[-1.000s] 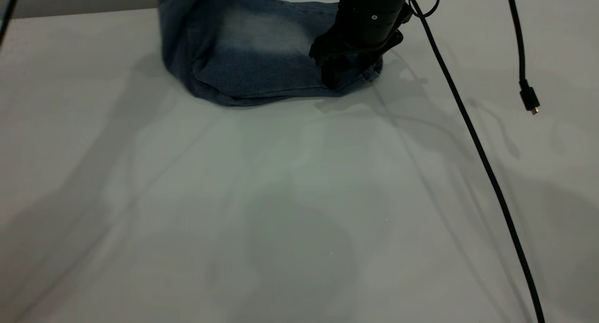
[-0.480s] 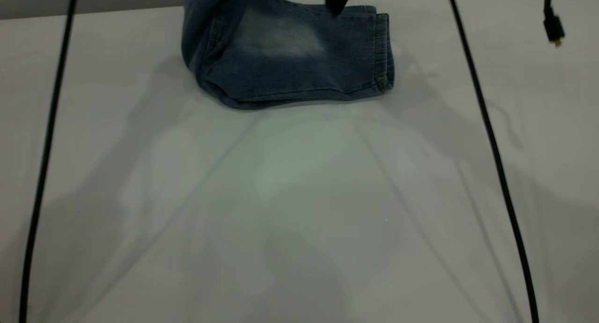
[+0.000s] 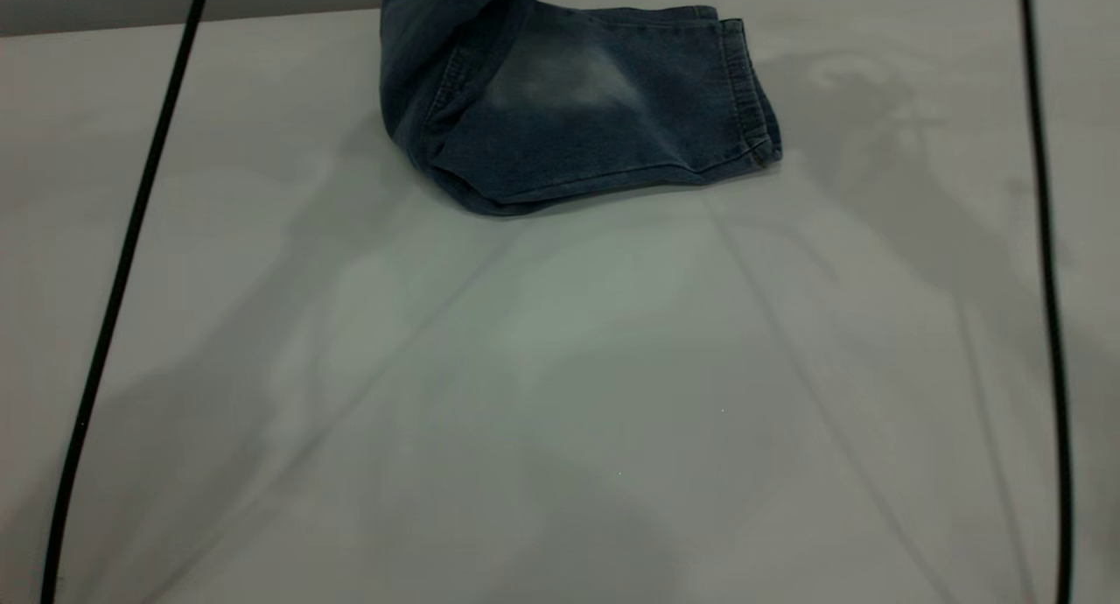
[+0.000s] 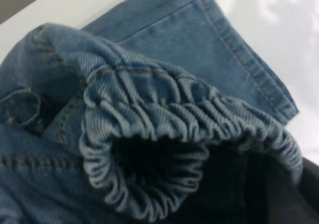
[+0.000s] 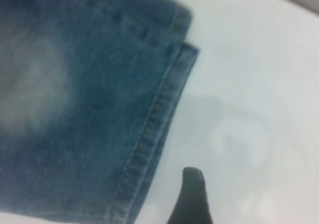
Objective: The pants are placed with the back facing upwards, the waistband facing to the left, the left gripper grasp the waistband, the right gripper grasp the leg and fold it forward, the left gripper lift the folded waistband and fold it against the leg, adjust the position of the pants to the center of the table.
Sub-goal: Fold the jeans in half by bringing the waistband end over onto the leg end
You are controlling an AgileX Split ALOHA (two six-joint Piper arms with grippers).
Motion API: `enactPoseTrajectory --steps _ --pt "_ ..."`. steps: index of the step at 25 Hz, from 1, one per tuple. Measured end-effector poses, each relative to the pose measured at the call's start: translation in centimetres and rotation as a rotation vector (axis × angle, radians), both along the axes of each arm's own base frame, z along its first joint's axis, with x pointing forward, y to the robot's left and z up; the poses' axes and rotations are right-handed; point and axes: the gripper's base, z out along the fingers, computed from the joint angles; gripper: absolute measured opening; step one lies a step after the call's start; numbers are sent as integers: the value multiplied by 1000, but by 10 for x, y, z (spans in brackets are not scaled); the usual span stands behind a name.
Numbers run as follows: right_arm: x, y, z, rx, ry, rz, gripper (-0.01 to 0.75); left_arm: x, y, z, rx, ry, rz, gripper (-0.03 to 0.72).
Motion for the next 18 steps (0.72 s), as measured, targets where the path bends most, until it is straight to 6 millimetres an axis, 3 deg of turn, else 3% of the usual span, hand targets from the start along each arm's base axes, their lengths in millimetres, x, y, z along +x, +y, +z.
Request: enactPoseTrajectory --steps 6,10,18 --pt "-3 -5 21 16 -51 -15 498 -8 -18 0 6 -8 -47 75" --pt "-3 -5 23 12 -55 -14 498 -9 -33 -7 -1 -43 -77 75" --pt "-3 -7 23 -6 -63 -28 498 4 -44 -55 28 -84 -136 78"
